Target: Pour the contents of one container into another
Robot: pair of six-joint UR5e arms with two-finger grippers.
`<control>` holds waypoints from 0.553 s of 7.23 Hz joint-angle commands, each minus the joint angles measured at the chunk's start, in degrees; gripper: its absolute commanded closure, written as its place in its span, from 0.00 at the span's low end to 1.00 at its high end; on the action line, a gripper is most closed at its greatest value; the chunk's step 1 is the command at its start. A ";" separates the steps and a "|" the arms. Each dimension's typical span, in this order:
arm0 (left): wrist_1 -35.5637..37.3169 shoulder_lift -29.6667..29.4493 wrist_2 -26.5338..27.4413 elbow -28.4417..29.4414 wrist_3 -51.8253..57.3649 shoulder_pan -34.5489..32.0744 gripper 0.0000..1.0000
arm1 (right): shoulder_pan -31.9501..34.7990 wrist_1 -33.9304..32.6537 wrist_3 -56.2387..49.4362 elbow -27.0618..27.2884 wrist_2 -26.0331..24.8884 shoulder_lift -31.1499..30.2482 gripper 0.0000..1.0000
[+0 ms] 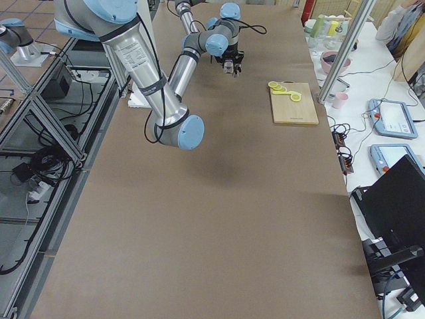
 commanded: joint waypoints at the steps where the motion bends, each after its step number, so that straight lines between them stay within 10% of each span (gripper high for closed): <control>1: -0.18 0.08 -0.08 0.03 0.00 -0.04 1.00 | -0.07 -0.32 -0.21 0.07 -0.02 -0.08 1.00; 4: -0.18 0.08 -0.08 0.03 0.00 -0.04 1.00 | -0.16 -0.32 -0.21 1.30 -0.11 -1.22 1.00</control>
